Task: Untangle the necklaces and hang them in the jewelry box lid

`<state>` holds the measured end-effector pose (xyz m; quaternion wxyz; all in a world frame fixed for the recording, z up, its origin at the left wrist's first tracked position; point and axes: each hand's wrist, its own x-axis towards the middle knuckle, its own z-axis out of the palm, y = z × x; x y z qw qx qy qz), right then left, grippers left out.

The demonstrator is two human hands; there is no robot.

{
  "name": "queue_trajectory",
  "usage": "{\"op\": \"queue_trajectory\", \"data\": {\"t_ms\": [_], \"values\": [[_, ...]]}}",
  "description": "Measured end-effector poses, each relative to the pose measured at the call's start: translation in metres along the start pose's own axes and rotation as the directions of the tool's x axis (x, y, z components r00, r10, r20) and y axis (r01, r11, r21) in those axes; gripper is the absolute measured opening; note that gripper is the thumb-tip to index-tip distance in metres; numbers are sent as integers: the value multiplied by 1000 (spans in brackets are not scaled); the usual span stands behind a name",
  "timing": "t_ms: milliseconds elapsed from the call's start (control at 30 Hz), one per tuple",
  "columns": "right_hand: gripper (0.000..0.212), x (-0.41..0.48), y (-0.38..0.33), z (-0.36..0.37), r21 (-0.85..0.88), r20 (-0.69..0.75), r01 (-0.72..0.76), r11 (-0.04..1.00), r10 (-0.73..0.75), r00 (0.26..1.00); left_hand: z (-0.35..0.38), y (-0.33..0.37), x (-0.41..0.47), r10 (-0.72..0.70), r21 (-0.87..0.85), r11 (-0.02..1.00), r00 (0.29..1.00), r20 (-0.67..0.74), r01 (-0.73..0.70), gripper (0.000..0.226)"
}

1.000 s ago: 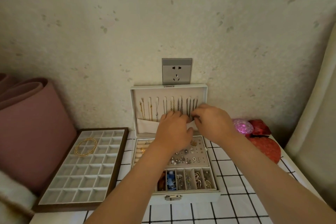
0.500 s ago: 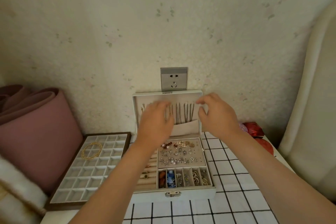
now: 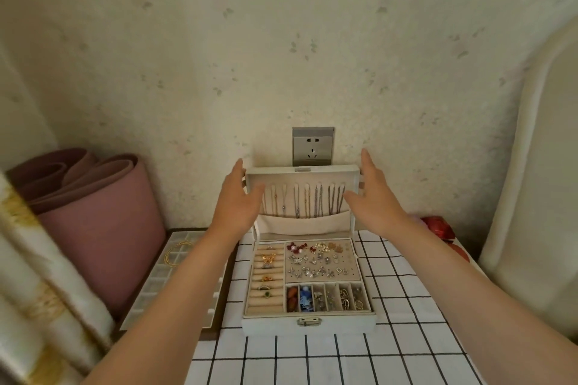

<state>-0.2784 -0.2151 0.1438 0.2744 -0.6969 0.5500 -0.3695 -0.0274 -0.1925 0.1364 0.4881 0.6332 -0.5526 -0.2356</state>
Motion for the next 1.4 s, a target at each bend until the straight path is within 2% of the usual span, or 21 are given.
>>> {"op": "queue_trajectory", "data": {"t_ms": [100, 200, 333, 433, 633, 800, 933, 1133, 1267, 1400], "values": [[75, -18, -1, -9, -113, -35, 47, 992, -51, 998, -12, -7, -17, 114, 106, 988, 993, -28, -110, 62], [54, -46, 4, -16, -209, -46, 114, 971, -127, 991, -28, -14, -40, 210, 159, 965, 978, -5, -207, 45], [39, -93, 25, -14, -255, -16, 221, 941, -233, 972, -44, -32, -81, 233, 205, 945, 965, 123, -255, 38], [34, -130, 51, 2, -281, 9, 269, 921, -278, 961, -42, -55, -116, 265, 264, 918, 953, 149, -297, 36], [44, -162, 84, 31, -363, 51, 287, 887, -289, 956, -23, -96, -153, 360, 323, 863, 922, 144, -388, 33], [56, -164, 93, 41, -538, 99, 310, 784, -307, 947, -17, -110, -161, 419, 447, 762, 883, 212, -469, 44], [71, -173, 95, 54, -615, 175, 301, 729, -246, 953, -7, -116, -174, 369, 516, 720, 885, 284, -465, 58], [77, -176, 94, 59, -602, 186, 270, 752, -197, 963, 0, -121, -180, 314, 563, 693, 891, 328, -451, 69], [77, -176, 91, 57, -577, 194, 254, 776, -173, 966, 0, -117, -181, 277, 553, 717, 902, 333, -424, 70], [75, -174, 75, 41, -568, 268, 246, 786, -106, 958, -10, -103, -181, 205, 530, 755, 907, 367, -385, 72]]}}
